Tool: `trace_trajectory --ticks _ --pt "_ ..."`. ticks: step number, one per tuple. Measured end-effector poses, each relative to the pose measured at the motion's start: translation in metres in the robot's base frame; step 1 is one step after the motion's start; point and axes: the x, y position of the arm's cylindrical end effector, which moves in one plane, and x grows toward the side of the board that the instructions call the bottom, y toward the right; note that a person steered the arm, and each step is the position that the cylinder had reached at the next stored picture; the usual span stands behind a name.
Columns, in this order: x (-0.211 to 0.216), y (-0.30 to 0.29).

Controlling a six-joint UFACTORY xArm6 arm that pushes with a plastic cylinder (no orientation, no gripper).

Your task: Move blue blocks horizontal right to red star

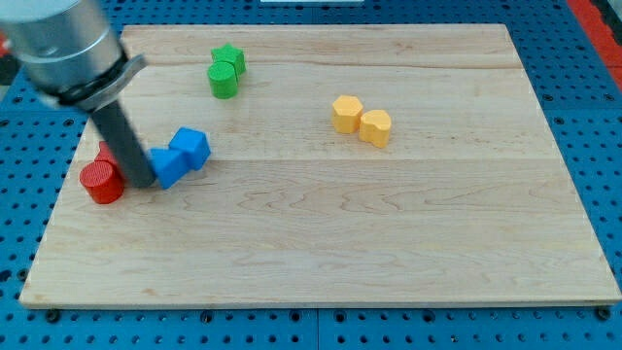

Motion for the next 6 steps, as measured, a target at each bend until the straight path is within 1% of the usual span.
trace_trajectory --ticks 1,2,3,4,5,6 --pt "-0.035 0.054" --pt "-0.034 0.056" --pt "-0.008 0.023" --pt "-0.081 -0.068" --pt "-0.112 -0.039" --pt "-0.103 0.029"
